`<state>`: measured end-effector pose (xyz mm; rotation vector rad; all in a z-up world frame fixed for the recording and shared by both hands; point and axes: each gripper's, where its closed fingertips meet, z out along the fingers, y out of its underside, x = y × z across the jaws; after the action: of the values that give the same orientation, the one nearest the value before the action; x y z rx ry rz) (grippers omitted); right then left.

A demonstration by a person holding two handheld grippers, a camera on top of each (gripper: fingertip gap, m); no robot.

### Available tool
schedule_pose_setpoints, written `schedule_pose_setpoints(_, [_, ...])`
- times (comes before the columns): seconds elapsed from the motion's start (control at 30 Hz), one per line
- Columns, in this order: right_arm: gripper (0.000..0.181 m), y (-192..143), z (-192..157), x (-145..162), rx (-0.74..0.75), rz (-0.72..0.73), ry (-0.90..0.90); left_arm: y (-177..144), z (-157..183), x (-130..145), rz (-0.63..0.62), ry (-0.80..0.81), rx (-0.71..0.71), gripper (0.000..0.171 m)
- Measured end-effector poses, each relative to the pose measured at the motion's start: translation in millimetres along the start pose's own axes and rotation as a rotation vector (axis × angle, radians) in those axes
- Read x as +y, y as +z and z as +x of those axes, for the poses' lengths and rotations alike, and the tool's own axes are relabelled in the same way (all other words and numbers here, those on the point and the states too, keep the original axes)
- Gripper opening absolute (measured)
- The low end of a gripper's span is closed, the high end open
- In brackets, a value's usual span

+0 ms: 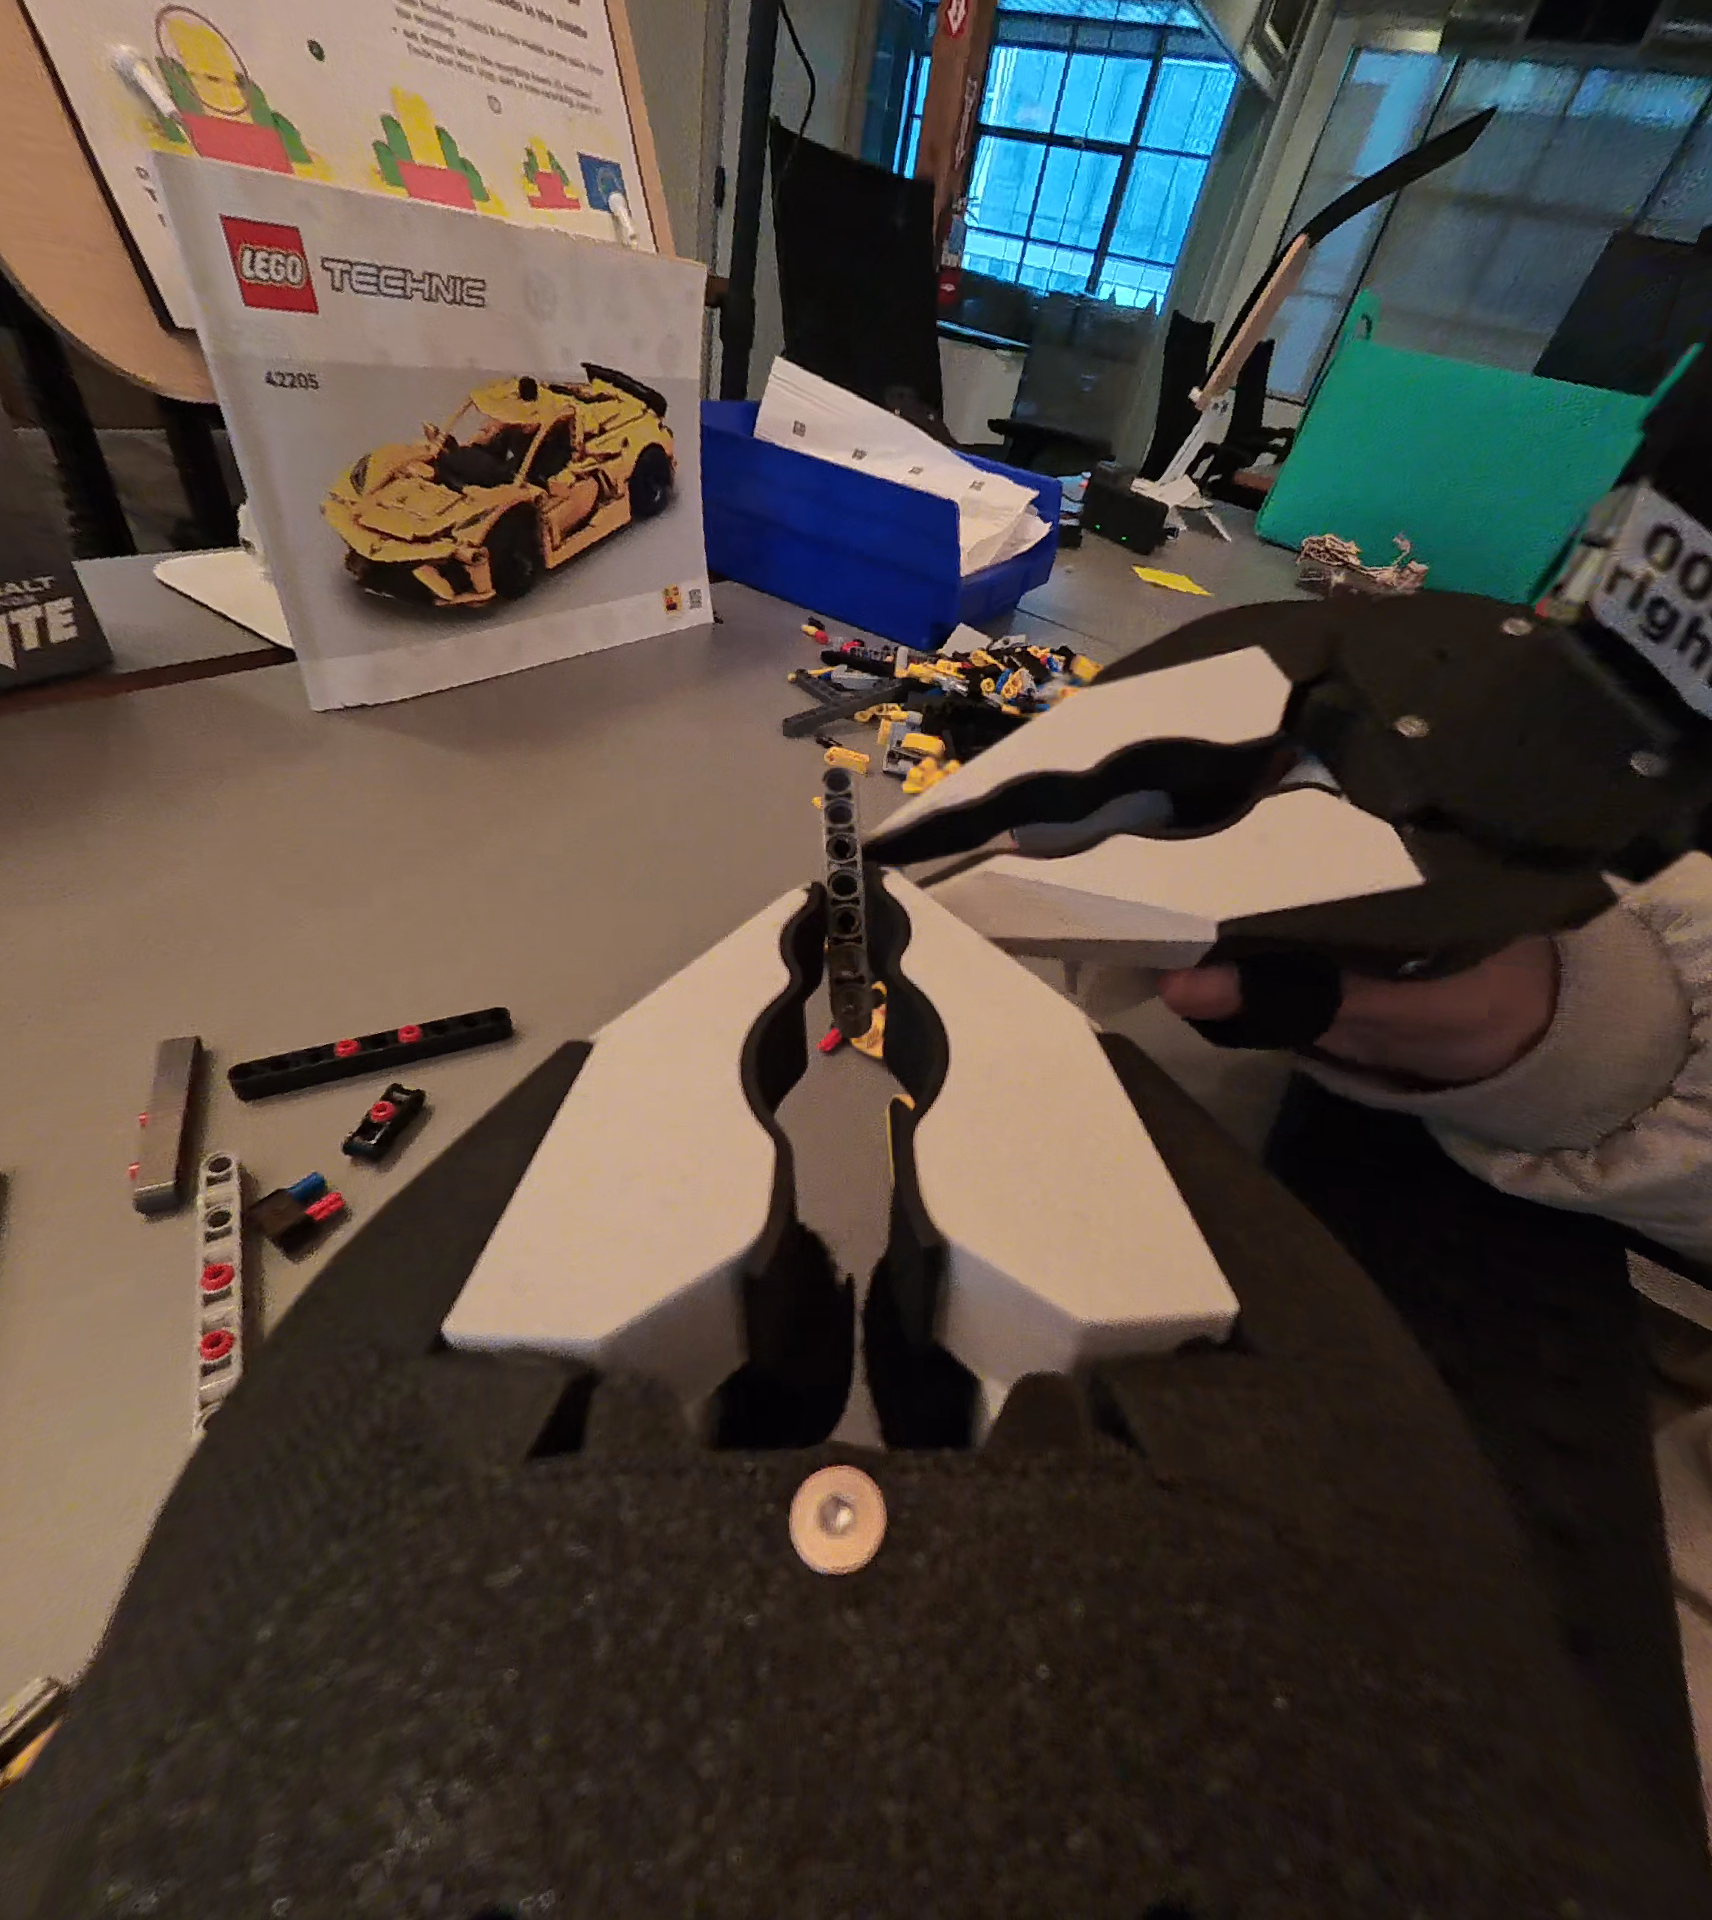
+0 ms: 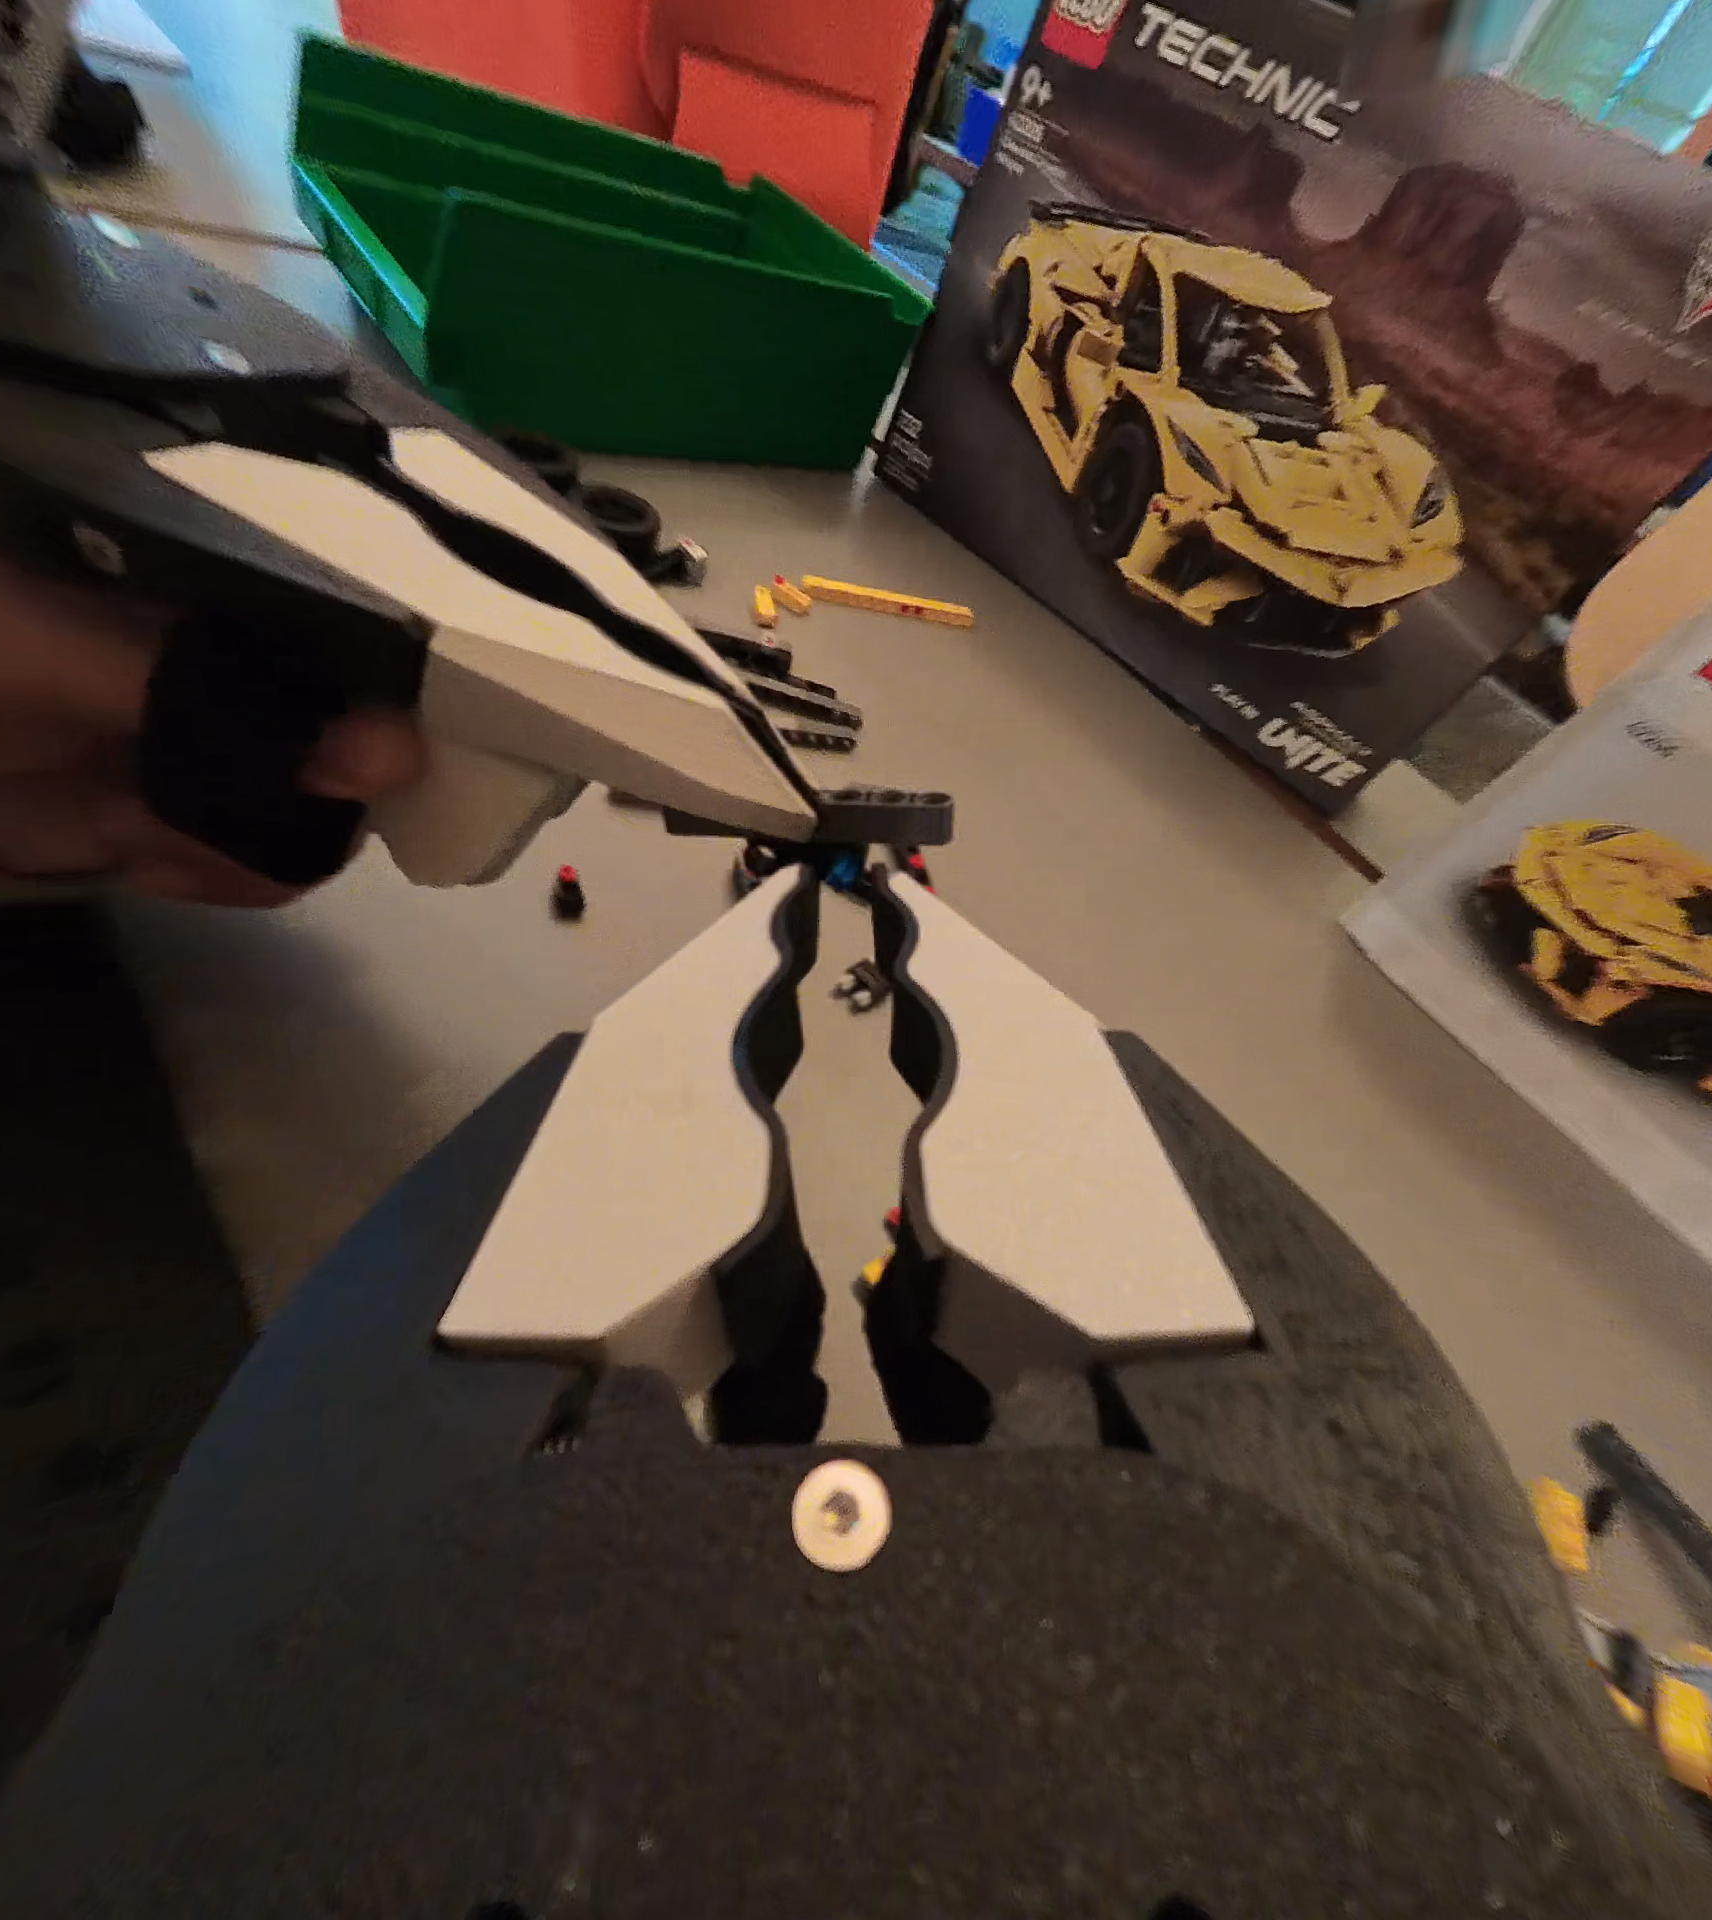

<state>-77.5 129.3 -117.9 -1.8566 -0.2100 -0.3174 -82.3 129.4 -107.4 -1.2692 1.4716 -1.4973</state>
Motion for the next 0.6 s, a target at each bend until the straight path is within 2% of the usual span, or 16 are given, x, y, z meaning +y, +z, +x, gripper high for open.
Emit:
schedule_pose_setpoints(0.27, [0.006, 0.6, -0.1, 2.0, 0.027, -0.017, -0.061, 2.1, -0.9, 5.9, -0.04, 0.043, -0.036, 0.007])
schedule_pose_setpoints(0.5, [0.004, 3.1, 0.9, 3.5, 0.059, -0.032, -0.1, 2.3, -3.2, 6.5, -0.037, -0.03, -0.012, 0.007])
schedule_pose_setpoints(0.6, [0.004, 1.3, 4.4, 2.5, 0.051, -0.028, -0.056, 2.7, 0.1, 4.9, -0.018, -0.026, 0.01, 0.008])
